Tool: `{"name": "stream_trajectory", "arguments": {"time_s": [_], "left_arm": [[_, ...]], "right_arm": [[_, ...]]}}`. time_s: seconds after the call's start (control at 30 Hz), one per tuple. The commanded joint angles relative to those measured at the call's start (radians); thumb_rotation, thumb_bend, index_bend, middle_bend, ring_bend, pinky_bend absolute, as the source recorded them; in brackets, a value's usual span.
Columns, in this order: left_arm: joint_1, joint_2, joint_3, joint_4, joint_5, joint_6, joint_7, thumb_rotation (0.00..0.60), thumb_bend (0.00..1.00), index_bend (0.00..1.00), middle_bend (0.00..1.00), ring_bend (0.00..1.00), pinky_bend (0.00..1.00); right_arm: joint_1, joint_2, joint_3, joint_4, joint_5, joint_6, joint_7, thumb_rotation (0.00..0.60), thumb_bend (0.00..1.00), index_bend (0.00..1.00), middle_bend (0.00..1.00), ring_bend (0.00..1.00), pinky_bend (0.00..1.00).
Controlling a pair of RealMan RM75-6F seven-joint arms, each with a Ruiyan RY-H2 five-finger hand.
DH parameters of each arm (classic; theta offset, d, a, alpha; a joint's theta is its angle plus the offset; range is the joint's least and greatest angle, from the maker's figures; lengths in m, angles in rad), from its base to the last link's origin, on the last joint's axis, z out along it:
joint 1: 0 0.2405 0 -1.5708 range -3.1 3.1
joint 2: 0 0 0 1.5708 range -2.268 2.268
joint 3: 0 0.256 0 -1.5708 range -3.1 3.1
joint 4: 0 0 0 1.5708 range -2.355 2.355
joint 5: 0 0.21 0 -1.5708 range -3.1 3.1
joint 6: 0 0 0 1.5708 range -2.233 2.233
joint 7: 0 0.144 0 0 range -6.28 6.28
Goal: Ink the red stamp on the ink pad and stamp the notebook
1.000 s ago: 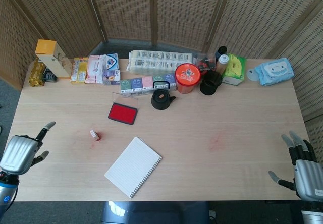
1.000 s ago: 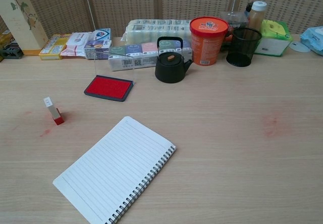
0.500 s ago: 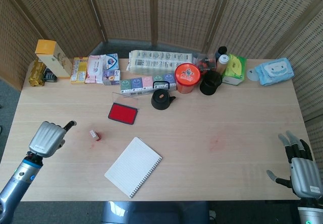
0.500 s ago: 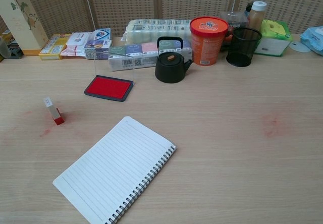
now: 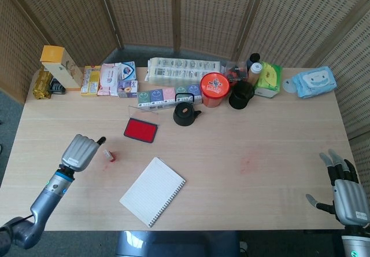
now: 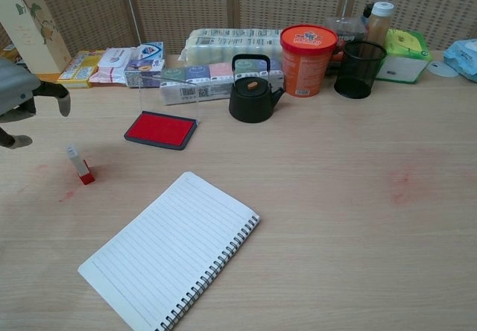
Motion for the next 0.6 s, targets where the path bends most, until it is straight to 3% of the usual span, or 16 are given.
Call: {"name": "stream_trajectory", "arguments": {"time_s": [0.03,0.6], "left_arm": [[-0.015,-0.026,0.011,0.026,0.003,-0.012,0.006,0.600,0.21,0.41,1.00,1.00,1.00],[-0.042,-0.091,0.027,0.087,-0.050,-0.044,0.079,0.600,0.21,0.41,1.00,1.00,1.00]], "right_arm": [[0.000,0.002,0.001,0.000,0.002,-0.001,0.003,0.600,0.03,0.00,0.00,0.00,0.00],[0.005,0.008,0.004,0.001,0.014,-0.007,0.015,0.600,0.03,0.00,0.00,0.00,0.00]]}}
